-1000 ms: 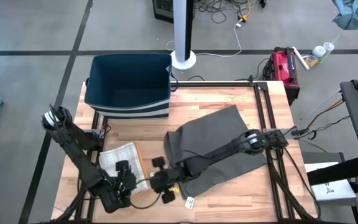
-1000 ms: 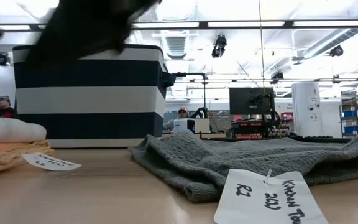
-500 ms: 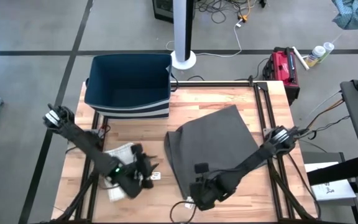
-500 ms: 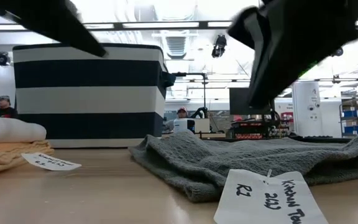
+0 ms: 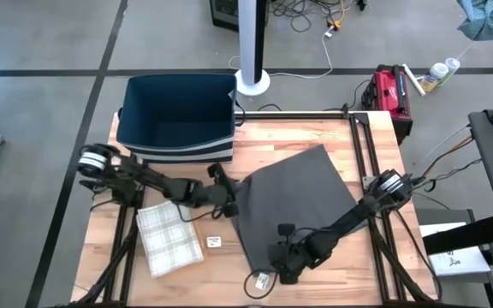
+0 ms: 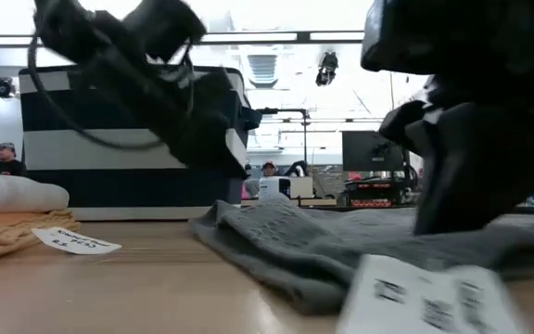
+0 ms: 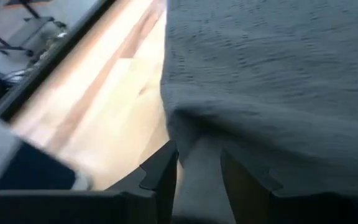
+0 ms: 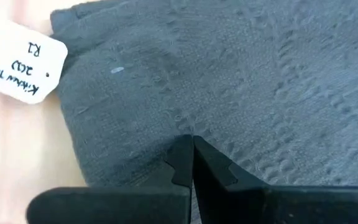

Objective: Fold towel
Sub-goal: Fold the gray kitchen towel

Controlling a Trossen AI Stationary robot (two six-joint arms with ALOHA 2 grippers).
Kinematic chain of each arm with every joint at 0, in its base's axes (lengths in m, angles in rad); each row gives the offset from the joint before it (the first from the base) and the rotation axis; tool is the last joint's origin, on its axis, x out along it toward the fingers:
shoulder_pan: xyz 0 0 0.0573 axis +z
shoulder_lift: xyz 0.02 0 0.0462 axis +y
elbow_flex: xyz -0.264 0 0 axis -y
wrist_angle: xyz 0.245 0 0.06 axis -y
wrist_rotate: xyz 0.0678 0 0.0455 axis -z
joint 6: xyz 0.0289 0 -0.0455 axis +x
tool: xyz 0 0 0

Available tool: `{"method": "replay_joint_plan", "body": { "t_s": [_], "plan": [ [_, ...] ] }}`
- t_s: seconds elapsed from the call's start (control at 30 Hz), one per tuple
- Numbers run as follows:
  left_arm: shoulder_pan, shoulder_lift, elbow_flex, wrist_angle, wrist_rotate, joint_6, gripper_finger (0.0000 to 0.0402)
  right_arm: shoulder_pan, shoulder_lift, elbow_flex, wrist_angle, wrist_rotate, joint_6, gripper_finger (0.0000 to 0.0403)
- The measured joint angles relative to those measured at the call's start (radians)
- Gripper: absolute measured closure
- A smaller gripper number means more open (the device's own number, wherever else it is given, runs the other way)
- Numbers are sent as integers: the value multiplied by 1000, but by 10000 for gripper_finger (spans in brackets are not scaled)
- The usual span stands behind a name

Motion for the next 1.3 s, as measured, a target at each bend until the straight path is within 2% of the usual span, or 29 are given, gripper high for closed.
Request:
{"method": "replay_joint_plan", "body": {
  "t_s": [0.1, 0.17, 0.33, 0.43, 0.53, 0.67, 0.77, 0.97, 1.03, 1.17, 1.3],
  "plan": [
    [40, 69, -34, 131, 59, 40, 292, 3, -2, 0, 2, -74, -1, 403],
    [50, 129, -30, 154, 77, 50, 294, 5, -2, 0, 1, -101, -1, 403],
    [41, 236, 33, 54, 69, 27, 299, 7, -5, 1, -33, -128, -3, 403],
    [17, 247, 81, -92, 60, -24, 300, 8, -12, 0, -97, -134, 3, 403],
    [-16, 217, 134, -331, 63, -86, 298, 8, -19, -1, -185, -132, 28, 403],
    [-80, 150, 195, -656, 104, -210, 297, 7, -25, -3, -263, -109, 47, 403],
    [-152, 95, 206, -781, 150, -285, 300, 7, -36, -4, -275, -90, 49, 403],
    [-287, 17, 200, -674, 140, -338, 301, 25, -118, -10, -276, -108, 21, 403],
    [-313, 17, 198, -610, 127, -331, 298, 27, -164, -11, -296, -70, 23, 403],
    [-323, 55, 189, -497, 103, -305, 293, 15, -238, -63, -349, 71, 77, 403],
    [-315, 119, 187, -493, 101, -294, 292, -40, -289, -163, -314, 108, 128, 403]
  ]
}}
